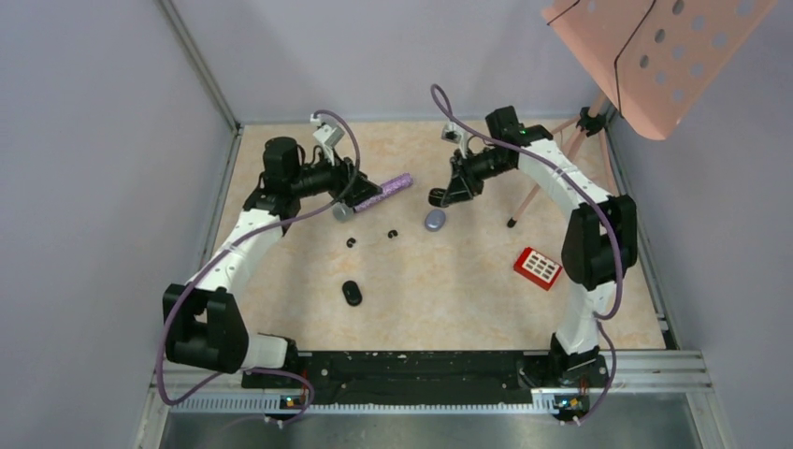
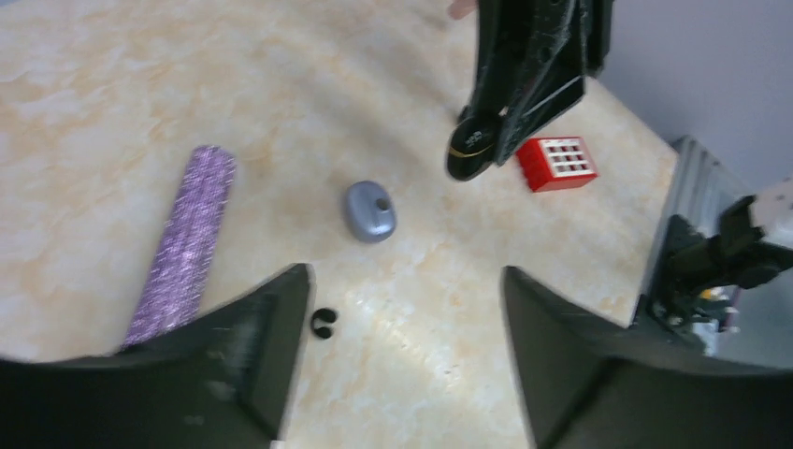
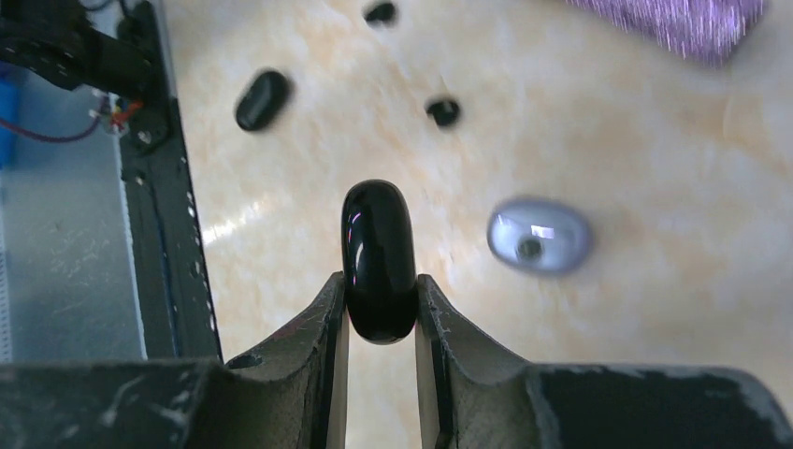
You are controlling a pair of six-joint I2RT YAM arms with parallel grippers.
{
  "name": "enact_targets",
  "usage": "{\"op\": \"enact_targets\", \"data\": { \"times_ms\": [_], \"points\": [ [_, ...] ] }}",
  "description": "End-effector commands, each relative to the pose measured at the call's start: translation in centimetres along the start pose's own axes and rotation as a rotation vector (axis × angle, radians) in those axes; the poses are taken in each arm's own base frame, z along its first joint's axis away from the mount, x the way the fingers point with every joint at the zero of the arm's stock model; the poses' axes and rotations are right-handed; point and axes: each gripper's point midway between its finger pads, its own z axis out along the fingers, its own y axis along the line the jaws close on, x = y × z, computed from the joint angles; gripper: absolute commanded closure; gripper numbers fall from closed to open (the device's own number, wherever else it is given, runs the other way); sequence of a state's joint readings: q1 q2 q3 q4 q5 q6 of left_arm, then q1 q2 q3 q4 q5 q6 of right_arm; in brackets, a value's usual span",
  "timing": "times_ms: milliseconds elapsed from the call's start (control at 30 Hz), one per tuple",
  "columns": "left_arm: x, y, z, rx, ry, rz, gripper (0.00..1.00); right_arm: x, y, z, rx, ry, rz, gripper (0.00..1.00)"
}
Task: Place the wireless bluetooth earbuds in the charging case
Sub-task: Place the charging case at the center of the board.
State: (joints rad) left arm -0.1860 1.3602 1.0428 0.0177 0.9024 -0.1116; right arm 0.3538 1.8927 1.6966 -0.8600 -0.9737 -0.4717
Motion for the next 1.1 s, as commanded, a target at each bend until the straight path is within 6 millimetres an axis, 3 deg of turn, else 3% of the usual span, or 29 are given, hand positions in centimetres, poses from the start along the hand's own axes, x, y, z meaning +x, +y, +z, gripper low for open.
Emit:
{"op": "enact_targets", "data": {
  "times_ms": [0, 167, 267, 433, 600, 667, 833, 967, 1067],
  "points": [
    [0.1, 2.9, -1.7, -0.194, -0.010, -0.163, 0.04, 6.3, -2.3, -1.7, 0.048, 0.146, 0.063, 0.87],
    [1.1, 4.5, -2.4, -0.241, 0.013, -0.247, 0.01, 11.8, -6.0, -1.5, 0.060, 0.288, 0.198, 0.87],
    [1.8, 5.5, -3.0, -0.287, 0.035, -0.249, 0.01, 13.6, -7.1, -1.0, 0.056, 0.354, 0.250, 0.87],
    [3.6, 7.3, -4.0, -0.353, 0.087, -0.298, 0.01, 14.6, -8.6, -0.6, 0.069, 0.395, 0.286, 0.85],
    [6.3, 7.5, -4.6, -0.343, 0.188, -0.235, 0.04, 15.2, -10.1, -0.4, 0.092, 0.416, 0.303, 0.75],
    [7.4, 8.0, -5.1, -0.387, 0.212, -0.234, 0.06, 15.4, -10.7, -0.6, 0.112, 0.429, 0.300, 0.67],
    [9.5, 7.1, -5.8, -0.387, 0.281, -0.297, 0.14, 13.6, -12.2, -1.5, 0.187, 0.405, 0.224, 0.45],
    [10.2, 5.4, -7.4, -0.364, 0.380, -0.280, 0.17, 9.6, -12.8, -3.3, 0.297, 0.331, 0.121, 0.39],
    [11.2, 3.6, -8.7, -0.323, 0.447, -0.251, 0.19, 6.3, -12.1, -4.4, 0.356, 0.230, 0.078, 0.37]
  ]
}}
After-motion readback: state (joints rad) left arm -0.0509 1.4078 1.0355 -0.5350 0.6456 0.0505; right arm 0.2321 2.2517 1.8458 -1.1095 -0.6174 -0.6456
